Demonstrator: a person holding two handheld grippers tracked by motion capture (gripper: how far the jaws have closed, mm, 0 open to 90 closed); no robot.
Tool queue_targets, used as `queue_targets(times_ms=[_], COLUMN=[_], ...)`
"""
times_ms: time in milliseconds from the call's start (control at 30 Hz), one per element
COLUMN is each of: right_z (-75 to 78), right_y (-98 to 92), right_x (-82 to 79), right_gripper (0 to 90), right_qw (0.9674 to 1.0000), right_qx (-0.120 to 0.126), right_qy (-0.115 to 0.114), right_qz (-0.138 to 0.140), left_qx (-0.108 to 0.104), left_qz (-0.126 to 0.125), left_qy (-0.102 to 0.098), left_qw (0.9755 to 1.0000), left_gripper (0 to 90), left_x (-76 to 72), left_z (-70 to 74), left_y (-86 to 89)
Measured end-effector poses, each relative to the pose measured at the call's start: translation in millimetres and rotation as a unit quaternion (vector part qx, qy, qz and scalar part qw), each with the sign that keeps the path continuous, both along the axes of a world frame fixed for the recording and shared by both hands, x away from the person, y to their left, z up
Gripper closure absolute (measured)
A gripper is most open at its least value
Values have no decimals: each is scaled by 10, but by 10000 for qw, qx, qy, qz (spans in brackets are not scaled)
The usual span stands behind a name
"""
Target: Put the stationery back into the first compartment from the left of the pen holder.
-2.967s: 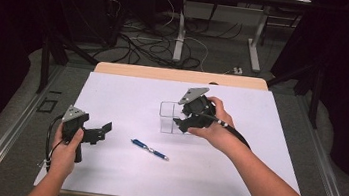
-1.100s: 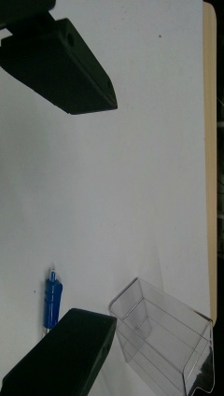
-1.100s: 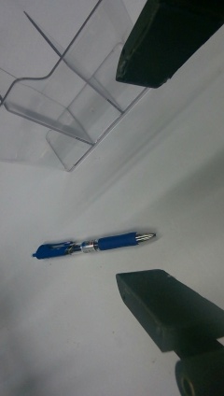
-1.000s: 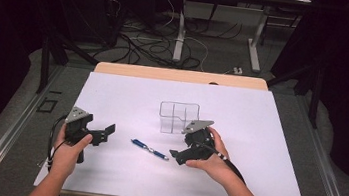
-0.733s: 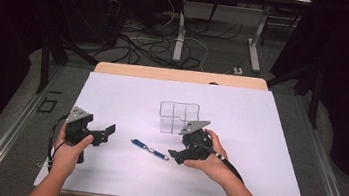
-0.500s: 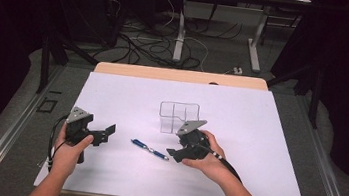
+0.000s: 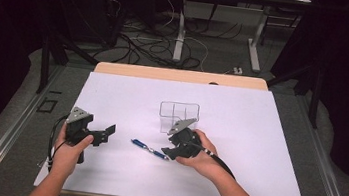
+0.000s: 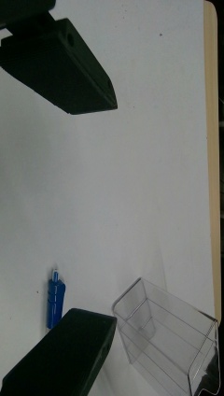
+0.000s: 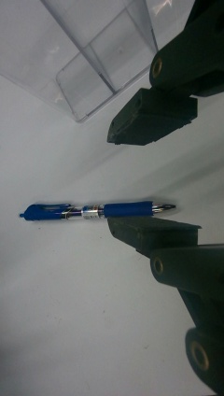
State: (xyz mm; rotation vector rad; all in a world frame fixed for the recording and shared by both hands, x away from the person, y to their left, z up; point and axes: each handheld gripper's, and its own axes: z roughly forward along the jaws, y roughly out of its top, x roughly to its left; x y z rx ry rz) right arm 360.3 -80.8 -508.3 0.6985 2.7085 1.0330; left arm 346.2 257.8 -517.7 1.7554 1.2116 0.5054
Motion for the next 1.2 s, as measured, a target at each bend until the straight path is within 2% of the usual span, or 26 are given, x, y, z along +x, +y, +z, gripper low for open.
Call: queue_targets(times_ms=[367,567,833,1200], right_z=[-109,-175,-219,-280], right_y=[109,158,197,267], right_x=[44,66,79,86], right_gripper=[652,660,670,652], right_qw=[9996,9994,9987,9980], right_qx=[2,-115,-198,-413], right_qy=[195,230,391,285], right_qz=[182,250,241,376], left_qx=[3,-3,15,12], left_qz=[-6,-7,-19,-25], left_qy=[3,32,23,33], left_qw=[10000,10000,10000,10000], left_gripper=[3,3,3,3], left_x=[3,3,6,8], left_z=[-7,-12,-14,-15], left_y=[-5,-6,-6,-4])
